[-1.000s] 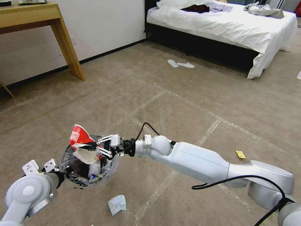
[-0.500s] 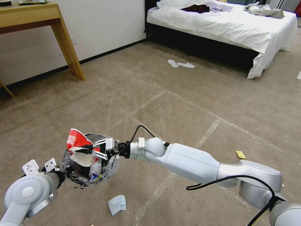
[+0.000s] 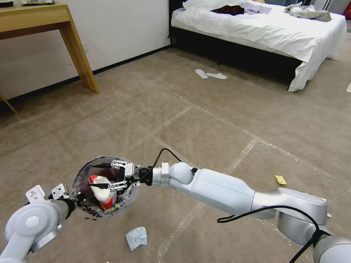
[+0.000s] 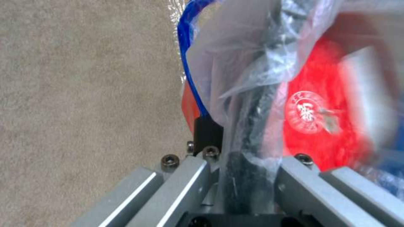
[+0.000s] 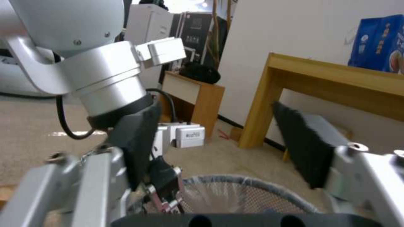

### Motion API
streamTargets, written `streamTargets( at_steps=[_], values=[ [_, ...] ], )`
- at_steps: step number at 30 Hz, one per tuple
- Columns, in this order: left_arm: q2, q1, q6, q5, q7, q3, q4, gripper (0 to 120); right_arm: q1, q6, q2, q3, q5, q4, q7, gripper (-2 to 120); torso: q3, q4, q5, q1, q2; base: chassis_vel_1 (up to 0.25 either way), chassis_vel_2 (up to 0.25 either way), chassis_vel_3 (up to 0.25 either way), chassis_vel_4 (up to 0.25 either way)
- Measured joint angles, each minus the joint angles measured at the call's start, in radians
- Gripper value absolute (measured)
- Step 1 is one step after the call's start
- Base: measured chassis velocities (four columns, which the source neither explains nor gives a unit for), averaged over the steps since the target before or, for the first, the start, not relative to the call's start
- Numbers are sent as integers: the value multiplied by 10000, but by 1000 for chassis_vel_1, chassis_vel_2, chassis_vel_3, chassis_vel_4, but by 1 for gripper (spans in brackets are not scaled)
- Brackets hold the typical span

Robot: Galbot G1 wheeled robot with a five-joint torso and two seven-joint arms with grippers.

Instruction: Pick up the trash bin and place the garbage on the floor into it.

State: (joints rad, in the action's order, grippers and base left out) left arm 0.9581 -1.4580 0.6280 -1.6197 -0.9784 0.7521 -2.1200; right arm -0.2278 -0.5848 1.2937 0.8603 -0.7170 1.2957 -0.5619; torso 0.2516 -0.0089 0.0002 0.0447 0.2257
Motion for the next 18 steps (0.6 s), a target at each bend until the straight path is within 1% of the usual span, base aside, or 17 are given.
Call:
streamTargets(
  at_steps=[1, 3, 4, 6, 9, 13, 18],
  values=[
    [0, 0, 0, 0, 0, 0, 0, 0, 0, 0, 0, 0, 0, 0, 0, 76, 0, 0, 0, 0, 0, 0, 0, 0, 0],
    [-22, 1, -3, -10, -5, 0, 4, 0, -6, -13, -17, 10, 22, -40, 21, 86, 0, -1, 0, 0, 0, 0, 0, 0, 0],
    [-22, 1, -3, -10, -5, 0, 4, 0, -6, -13, -17, 10, 22, -40, 21, 86, 0, -1, 0, 0, 0, 0, 0, 0, 0],
    [-35, 3, -8, -11, -8, 1, 7, 0, -7, -33, -15, 9, 24, -93, 35, 96, 0, 0, 0, 0, 0, 0, 0, 0, 0],
    [-48, 19, -16, -30, -18, 17, 14, 0, 11, -52, -18, -8, 25, -112, 41, 99, 0, 0, 0, -1, 0, 0, 0, 0, 0],
    [-63, 21, -17, -57, -39, 29, 14, 0, 61, -72, -41, -124, 24, -81, 42, 100, 0, 0, 0, 0, 0, 0, 0, 0, 0],
    [-58, 10, -20, -56, -39, 49, 29, 0, 87, -88, -126, -757, 20, 168, 230, 100, 0, 0, 0, 0, 1, 0, 0, 0, 0]
  ],
)
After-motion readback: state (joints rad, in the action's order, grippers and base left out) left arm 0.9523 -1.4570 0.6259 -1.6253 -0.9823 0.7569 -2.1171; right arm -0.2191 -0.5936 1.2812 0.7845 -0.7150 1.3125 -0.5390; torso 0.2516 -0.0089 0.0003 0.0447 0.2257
